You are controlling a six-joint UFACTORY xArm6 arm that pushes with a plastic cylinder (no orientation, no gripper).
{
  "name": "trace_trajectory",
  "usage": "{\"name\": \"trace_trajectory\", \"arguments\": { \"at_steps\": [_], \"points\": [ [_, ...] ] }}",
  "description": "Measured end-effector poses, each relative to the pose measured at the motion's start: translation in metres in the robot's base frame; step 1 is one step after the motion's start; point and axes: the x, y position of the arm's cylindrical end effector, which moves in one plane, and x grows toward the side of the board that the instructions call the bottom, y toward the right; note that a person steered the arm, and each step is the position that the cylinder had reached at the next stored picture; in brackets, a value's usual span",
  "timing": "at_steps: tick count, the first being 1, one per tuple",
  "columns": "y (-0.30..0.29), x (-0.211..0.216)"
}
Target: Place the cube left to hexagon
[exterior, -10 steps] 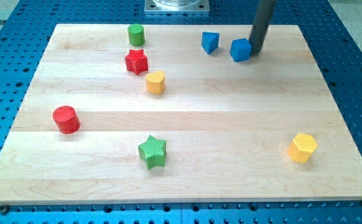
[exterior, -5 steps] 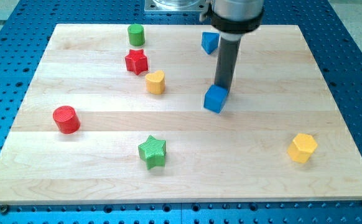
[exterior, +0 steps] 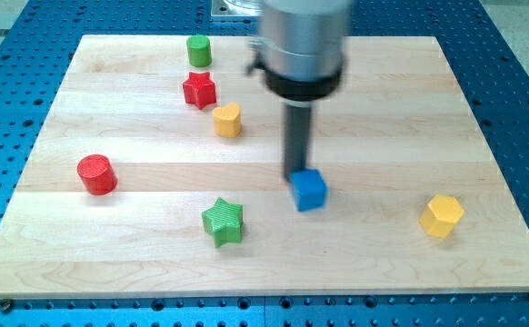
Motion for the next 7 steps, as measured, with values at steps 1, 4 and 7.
{"name": "trace_trajectory", "arguments": {
  "at_steps": [1,4,7],
  "points": [
    [0.046,-0.011],
    [-0.021,0.048],
    [0.055,0.028]
  ]
}}
